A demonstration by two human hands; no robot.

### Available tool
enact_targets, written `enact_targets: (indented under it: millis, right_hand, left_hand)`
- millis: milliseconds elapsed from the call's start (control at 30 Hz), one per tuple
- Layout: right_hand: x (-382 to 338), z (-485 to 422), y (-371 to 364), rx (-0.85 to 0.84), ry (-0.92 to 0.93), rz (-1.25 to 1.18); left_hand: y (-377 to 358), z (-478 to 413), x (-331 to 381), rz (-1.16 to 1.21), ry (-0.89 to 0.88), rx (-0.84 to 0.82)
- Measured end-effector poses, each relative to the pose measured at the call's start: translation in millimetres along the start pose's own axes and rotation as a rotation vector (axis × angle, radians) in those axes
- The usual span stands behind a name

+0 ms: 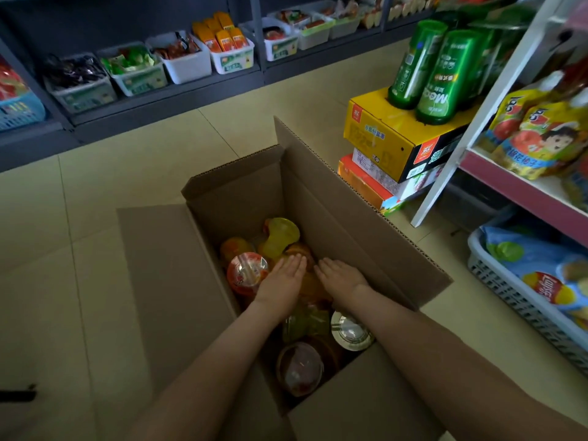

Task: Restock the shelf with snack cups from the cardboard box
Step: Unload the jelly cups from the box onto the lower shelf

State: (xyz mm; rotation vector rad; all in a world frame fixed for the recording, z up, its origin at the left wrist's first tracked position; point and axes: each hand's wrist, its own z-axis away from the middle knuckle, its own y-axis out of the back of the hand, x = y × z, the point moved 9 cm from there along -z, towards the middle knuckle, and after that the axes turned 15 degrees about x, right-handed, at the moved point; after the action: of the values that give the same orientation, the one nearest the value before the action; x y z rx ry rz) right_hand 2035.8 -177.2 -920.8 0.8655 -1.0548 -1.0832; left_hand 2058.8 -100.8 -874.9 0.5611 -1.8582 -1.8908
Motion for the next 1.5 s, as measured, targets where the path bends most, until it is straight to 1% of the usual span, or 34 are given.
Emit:
enact_targets:
  millis: [200,267,400,467,533,633,700,767,867,967,1033,1133,1267,1367,1500]
  right_hand:
    - [-10,-13,0,0.040,0.045,0.117]
    - [-13,-14,3,0.053,0.057,0.149]
    - [-16,-14,8,0.082,0.046,0.148]
    - [-18,-14,11,0.068,0.047,0.096]
    - [-18,-11,18,0.097,0.054,0.024]
    - [-13,-2,46,0.246,0.034,-0.125]
    - [-5,3,72,0.346,-0.009,-0.228]
    - [2,7,100,0.435,-0.035,-0.315]
    - [15,17,143,0.603,-0.057,-0.384]
    - [32,31,191,0.799,-0.078,-0.369]
    - [43,44,230,0.944,-0.052,-0.341]
    - [68,69,284,1.094,-0.020,-0.280]
    - [115,113,341,1.225,-0.026,-0.153]
    - [161,147,368,1.277,-0.098,-0.074]
    - [226,195,388,1.308,-0.193,-0.013]
  left_hand:
    - [-4,-2,-2,0.040,-0.012,0.041]
    - [-6,-3,-4,0.052,0.008,0.062]
    - [-12,-3,-5,0.032,0.013,0.022]
    - [-10,-3,-4,0.033,0.019,0.027]
    - [-5,-3,-3,0.029,0.033,0.051]
    - [8,0,-5,-0.005,0.072,0.097]
    - [23,-1,-8,-0.032,0.112,0.164]
    - [47,-5,-10,-0.075,0.121,0.271]
    - [96,-9,-11,-0.179,0.066,0.411]
    - [157,-8,-11,-0.227,0.014,0.552]
    - [200,-5,-8,-0.256,0.013,0.627]
    - [259,-4,2,-0.321,0.032,0.715]
    - [333,-22,31,-0.278,0.053,0.845]
    - [379,-47,66,-0.276,0.017,0.938]
    - [425,-84,116,-0.279,0.000,1.002]
